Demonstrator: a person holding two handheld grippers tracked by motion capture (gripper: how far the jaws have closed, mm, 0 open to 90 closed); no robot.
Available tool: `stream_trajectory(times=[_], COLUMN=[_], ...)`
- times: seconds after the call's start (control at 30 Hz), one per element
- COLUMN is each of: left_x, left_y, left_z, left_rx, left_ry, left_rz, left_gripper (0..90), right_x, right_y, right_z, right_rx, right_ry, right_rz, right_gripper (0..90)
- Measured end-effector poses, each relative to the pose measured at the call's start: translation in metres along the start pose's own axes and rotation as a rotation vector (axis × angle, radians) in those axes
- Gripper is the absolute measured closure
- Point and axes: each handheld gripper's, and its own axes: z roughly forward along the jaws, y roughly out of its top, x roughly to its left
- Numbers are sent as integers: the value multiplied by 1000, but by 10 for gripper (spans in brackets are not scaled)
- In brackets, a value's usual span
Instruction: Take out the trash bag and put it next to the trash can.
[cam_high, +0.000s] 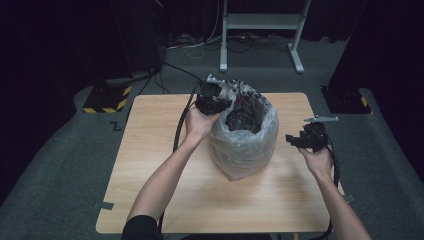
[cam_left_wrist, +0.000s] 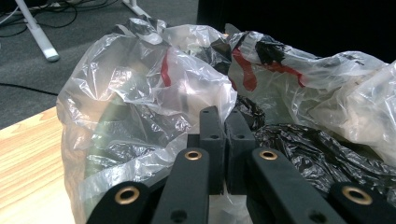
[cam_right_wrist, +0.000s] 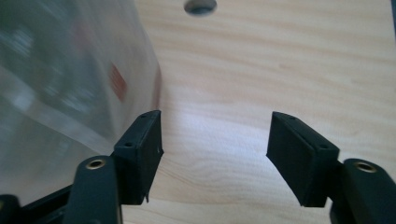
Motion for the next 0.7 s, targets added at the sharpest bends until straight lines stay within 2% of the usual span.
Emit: stream_trajectory(times=[0.3, 0.47, 0.7], left_x=[1, -1, -3], left_y=[0, -1, -1], left_z=[2, 2, 0], left_rx=[-7, 1, 0], left_ry=[-11, -6, -8], left_rz=[-5, 3, 10], left_gripper=[876, 875, 852], right_x=[7, 12, 21], right_y=[31, 44, 67], right_z=[-21, -26, -49], right_rx=[-50, -17, -69], right_ry=[68, 94, 121], right_rz=[-6, -10, -32], right_gripper=[399, 444, 442])
